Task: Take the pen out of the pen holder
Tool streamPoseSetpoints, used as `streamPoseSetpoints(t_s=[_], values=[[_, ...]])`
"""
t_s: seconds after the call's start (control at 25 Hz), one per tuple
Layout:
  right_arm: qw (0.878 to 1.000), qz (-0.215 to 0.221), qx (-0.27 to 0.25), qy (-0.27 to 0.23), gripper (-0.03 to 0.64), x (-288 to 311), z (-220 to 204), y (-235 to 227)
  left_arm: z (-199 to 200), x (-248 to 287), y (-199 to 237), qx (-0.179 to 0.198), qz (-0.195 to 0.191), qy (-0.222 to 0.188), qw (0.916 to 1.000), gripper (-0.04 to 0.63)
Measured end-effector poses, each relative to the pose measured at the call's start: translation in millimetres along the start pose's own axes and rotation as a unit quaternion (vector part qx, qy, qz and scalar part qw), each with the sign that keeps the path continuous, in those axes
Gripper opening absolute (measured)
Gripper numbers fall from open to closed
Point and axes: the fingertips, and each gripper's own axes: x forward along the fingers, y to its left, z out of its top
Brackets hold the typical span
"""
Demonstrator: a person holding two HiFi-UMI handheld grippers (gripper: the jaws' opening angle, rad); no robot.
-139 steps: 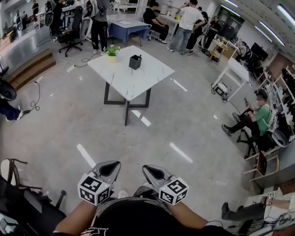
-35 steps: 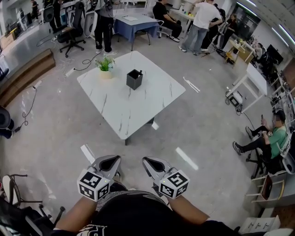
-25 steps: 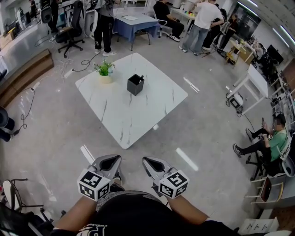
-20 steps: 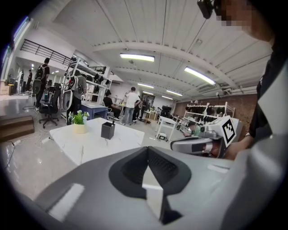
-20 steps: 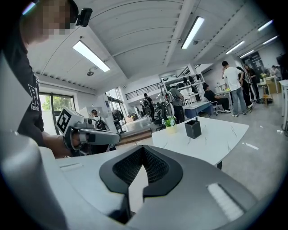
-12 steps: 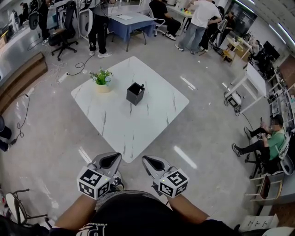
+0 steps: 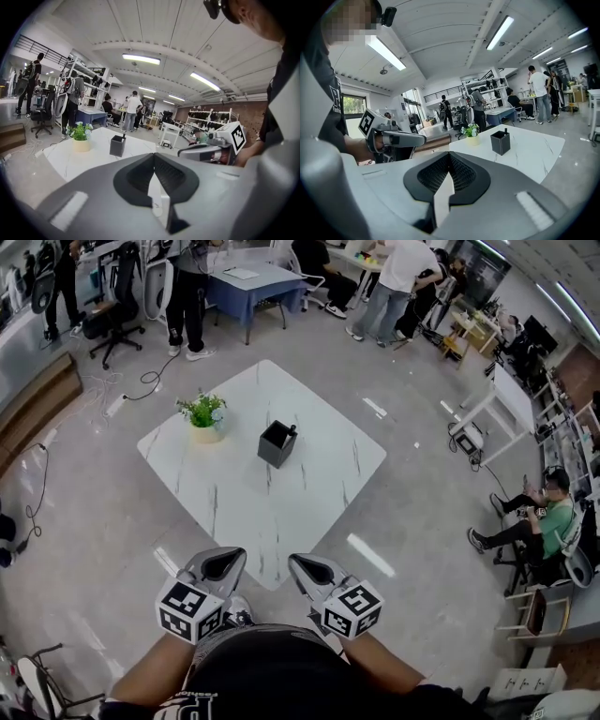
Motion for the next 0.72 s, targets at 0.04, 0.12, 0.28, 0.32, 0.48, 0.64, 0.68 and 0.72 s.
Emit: streamPoseSetpoints(t_s=[0.04,0.12,0.28,0.32,0.48,0.64,0.68,0.72], values=[[1.000,-0.003,0.000,0.001,0.000,5,1,-2,1,2,6,0.000,-0.002,0.000,1.0000,0.057],[1.000,-0.011,-0.001,0.001,0.000,15,3,-5,3,5,16,0.001,-0.007,0.000,1.0000,0.057],[1.000,-0.030,-0.002,0.000,0.000,35,8,-16,8,12,38,0.004,-0.017,-0.001,0.9998,0.057],[0.999,-0.034,-0.002,-0.001,0.000,39,9,-18,9,13,43,0.005,-0.020,-0.001,0.9998,0.057],[0.999,-0.044,0.001,-0.003,0.000,48,10,-20,10,19,54,0.010,-0.031,0.003,0.9995,0.057],[0.999,-0.051,0.007,-0.002,0.000,50,12,-22,12,23,56,0.009,-0.042,0.008,0.9991,0.057],[0.999,-0.053,0.007,-0.003,0.000,50,14,-23,13,24,56,0.010,-0.044,0.009,0.9990,0.057],[0.998,-0.054,0.007,-0.005,0.000,51,16,-24,13,25,57,0.010,-0.045,0.010,0.9989,0.057]])
